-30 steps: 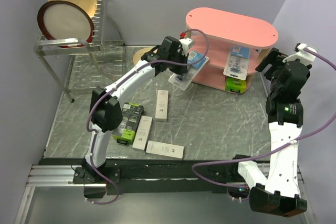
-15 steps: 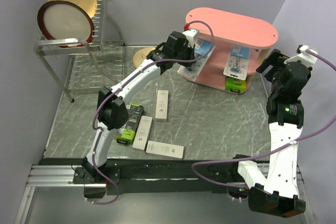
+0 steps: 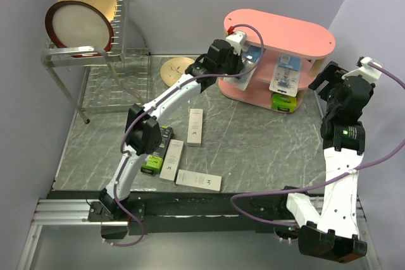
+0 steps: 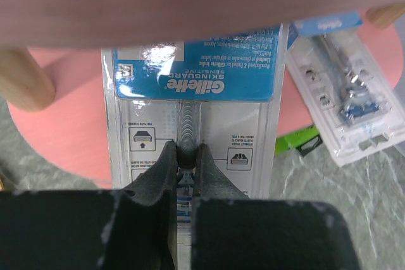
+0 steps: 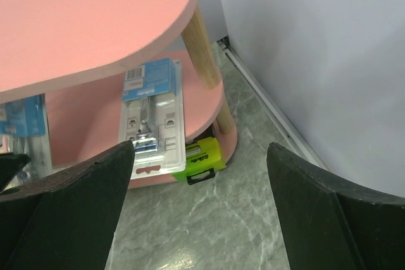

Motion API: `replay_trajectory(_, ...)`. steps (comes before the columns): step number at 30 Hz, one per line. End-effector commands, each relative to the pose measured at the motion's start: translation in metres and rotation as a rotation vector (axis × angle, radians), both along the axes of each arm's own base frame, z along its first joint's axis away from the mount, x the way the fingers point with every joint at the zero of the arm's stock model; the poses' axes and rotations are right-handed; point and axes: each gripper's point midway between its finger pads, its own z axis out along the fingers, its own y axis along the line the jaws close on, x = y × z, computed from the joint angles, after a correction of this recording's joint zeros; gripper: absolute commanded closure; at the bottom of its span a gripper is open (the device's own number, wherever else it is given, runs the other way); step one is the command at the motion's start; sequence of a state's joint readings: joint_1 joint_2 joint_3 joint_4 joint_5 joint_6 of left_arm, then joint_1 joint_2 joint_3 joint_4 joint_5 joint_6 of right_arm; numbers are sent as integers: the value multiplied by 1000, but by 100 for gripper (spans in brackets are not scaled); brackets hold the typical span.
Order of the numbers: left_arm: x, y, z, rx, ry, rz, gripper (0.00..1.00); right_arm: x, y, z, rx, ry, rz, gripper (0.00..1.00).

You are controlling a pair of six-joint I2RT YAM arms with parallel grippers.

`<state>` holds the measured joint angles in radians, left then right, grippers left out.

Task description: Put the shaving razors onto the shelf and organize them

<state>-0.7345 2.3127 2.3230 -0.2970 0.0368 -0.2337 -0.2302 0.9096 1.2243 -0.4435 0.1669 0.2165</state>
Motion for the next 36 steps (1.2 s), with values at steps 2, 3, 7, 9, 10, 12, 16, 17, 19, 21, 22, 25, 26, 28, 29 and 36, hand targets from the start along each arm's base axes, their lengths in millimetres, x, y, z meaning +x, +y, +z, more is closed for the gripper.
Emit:
replay_trajectory(2,8,-13,64,-149,-163,20,98,-3,0,1,18,-19,-5,8)
replay_trajectory(3,9,-15,68,-162,-181,18,98,-2,-1,0,21,-19,-5,8)
replay_trajectory(7,17,-19,68,-172,-228,52,96,-2,-1,-2,21,-12,-5,8)
replay_trajectory(9,21,-21,63,-170,-239,62,95,-3,-2,-2,22,-9,-7,8)
replay_trajectory(10,23,-22,62,-163,-247,73,95,-3,-2,-3,22,-8,-7,8)
replay_trajectory(12,27,-26,64,-175,-281,82,93,-3,-1,-4,26,-3,-2,8)
replay_trajectory(16,33,-29,57,-147,-323,114,86,-2,1,-8,33,8,11,8)
replay_trajectory(17,36,-27,59,-151,-333,130,79,-2,0,-6,34,6,8,8)
replay_trajectory(19,37,-27,58,-149,-339,142,62,-3,0,-7,35,14,4,8)
replay_trajectory(21,31,-28,68,-162,-351,137,50,-6,1,-7,30,11,7,7)
replay_trajectory(22,28,-29,70,-158,-354,132,45,-7,0,-7,28,10,4,7)
replay_trajectory(25,8,-30,97,-190,-377,129,38,-9,0,-10,31,20,-1,7)
replay_trajectory(26,1,-32,104,-200,-377,123,37,-9,0,-11,40,19,-4,7)
replay_trajectory(28,-10,-30,120,-219,-380,117,34,-9,2,-9,52,14,-2,7)
replay_trajectory(29,-20,-31,133,-231,-388,109,33,-10,3,-7,63,3,-1,7)
replay_trajectory(36,-95,14,174,-301,-431,33,27,-13,5,-1,58,-11,9,7)
